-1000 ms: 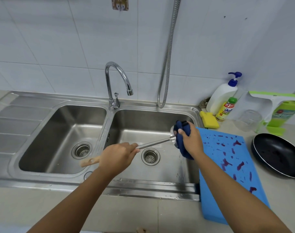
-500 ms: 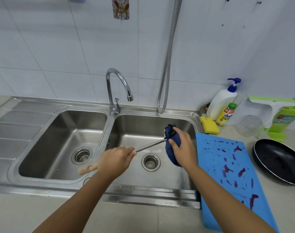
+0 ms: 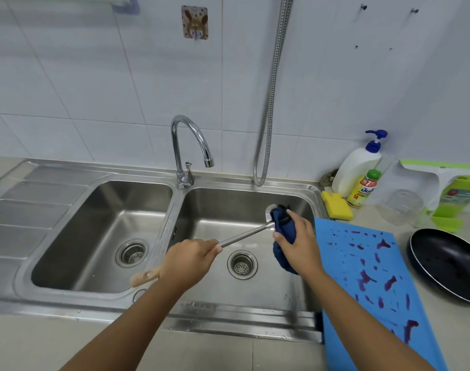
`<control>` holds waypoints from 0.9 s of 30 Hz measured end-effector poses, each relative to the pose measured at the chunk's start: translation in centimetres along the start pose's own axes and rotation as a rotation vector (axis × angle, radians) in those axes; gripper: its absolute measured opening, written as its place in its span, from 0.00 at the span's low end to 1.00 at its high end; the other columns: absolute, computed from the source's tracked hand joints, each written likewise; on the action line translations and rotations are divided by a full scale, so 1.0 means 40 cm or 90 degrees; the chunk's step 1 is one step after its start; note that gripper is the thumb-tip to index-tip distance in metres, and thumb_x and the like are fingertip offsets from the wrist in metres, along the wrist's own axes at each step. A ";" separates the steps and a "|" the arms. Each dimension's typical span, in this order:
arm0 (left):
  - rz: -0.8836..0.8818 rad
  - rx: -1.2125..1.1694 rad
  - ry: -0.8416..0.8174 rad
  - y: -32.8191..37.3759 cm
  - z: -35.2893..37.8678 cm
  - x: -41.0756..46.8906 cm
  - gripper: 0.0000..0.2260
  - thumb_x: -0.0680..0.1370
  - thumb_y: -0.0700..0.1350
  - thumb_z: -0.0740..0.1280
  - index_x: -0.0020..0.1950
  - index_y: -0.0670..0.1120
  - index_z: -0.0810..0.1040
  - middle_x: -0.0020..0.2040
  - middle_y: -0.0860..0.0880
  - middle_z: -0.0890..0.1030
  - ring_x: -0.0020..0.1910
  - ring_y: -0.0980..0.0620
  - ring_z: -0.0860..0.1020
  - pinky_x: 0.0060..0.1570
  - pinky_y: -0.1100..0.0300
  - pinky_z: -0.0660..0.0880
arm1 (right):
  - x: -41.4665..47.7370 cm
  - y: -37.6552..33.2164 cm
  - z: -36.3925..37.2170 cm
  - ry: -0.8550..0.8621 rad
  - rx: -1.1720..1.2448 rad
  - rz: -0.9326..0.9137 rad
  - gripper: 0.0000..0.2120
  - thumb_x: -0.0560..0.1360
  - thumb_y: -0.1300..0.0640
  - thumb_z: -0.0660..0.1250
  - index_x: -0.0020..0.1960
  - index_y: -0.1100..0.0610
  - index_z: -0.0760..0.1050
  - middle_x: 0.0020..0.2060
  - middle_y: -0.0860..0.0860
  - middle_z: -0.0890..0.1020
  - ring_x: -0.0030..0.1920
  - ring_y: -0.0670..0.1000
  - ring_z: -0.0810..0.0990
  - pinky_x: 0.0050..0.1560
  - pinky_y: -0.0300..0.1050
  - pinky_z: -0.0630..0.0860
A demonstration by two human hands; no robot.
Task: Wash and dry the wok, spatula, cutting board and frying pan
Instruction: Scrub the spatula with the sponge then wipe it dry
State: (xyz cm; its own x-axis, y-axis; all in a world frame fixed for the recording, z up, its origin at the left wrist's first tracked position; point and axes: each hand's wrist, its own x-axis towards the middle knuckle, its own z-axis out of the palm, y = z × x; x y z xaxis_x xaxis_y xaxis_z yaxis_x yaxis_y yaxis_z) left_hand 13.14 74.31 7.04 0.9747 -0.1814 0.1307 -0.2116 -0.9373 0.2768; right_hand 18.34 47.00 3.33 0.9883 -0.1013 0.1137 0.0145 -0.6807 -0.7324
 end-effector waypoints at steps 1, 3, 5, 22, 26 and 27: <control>0.001 0.002 -0.004 0.001 -0.001 0.000 0.16 0.82 0.59 0.55 0.50 0.53 0.78 0.34 0.52 0.79 0.34 0.52 0.77 0.34 0.57 0.73 | 0.007 0.007 -0.012 -0.019 0.021 0.003 0.27 0.75 0.49 0.70 0.71 0.43 0.65 0.66 0.46 0.69 0.63 0.47 0.71 0.62 0.45 0.69; 0.005 0.007 -0.009 0.005 0.001 -0.003 0.16 0.82 0.59 0.54 0.50 0.53 0.77 0.34 0.52 0.78 0.34 0.54 0.77 0.34 0.58 0.72 | 0.025 0.018 -0.032 -0.021 0.088 0.039 0.21 0.75 0.50 0.68 0.64 0.34 0.67 0.59 0.44 0.77 0.58 0.48 0.77 0.61 0.50 0.74; -0.003 -0.006 -0.006 0.013 0.008 -0.004 0.16 0.82 0.59 0.54 0.51 0.53 0.77 0.35 0.52 0.78 0.35 0.54 0.77 0.34 0.59 0.71 | 0.028 0.021 -0.036 0.015 0.086 0.063 0.18 0.75 0.49 0.66 0.62 0.33 0.68 0.56 0.45 0.79 0.55 0.50 0.79 0.59 0.56 0.76; 0.139 0.059 0.100 -0.002 0.018 0.023 0.23 0.79 0.62 0.47 0.46 0.55 0.79 0.31 0.56 0.76 0.27 0.57 0.73 0.25 0.65 0.65 | 0.058 -0.064 -0.067 -0.103 0.017 -0.046 0.17 0.75 0.52 0.71 0.58 0.43 0.68 0.50 0.44 0.77 0.49 0.45 0.77 0.46 0.41 0.72; 0.119 0.056 0.149 0.003 0.017 0.000 0.19 0.79 0.60 0.53 0.43 0.55 0.80 0.27 0.57 0.74 0.24 0.57 0.72 0.21 0.65 0.62 | 0.100 -0.014 -0.098 -0.026 0.141 0.126 0.14 0.77 0.53 0.68 0.60 0.49 0.69 0.51 0.48 0.78 0.54 0.53 0.78 0.51 0.46 0.71; 0.102 0.031 0.168 0.002 0.014 -0.005 0.18 0.79 0.59 0.55 0.45 0.55 0.82 0.28 0.57 0.75 0.24 0.58 0.73 0.21 0.66 0.63 | 0.096 -0.001 -0.100 -0.019 0.160 0.158 0.14 0.77 0.53 0.68 0.61 0.50 0.68 0.52 0.48 0.78 0.56 0.54 0.77 0.52 0.46 0.70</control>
State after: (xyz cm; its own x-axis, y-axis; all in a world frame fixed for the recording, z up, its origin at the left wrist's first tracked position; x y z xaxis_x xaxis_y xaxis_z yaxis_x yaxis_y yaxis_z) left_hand 12.96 74.10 6.50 0.8752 -0.2512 0.4133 -0.3518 -0.9171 0.1876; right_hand 21.51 43.74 6.46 0.9703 -0.2179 -0.1050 -0.1934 -0.4380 -0.8779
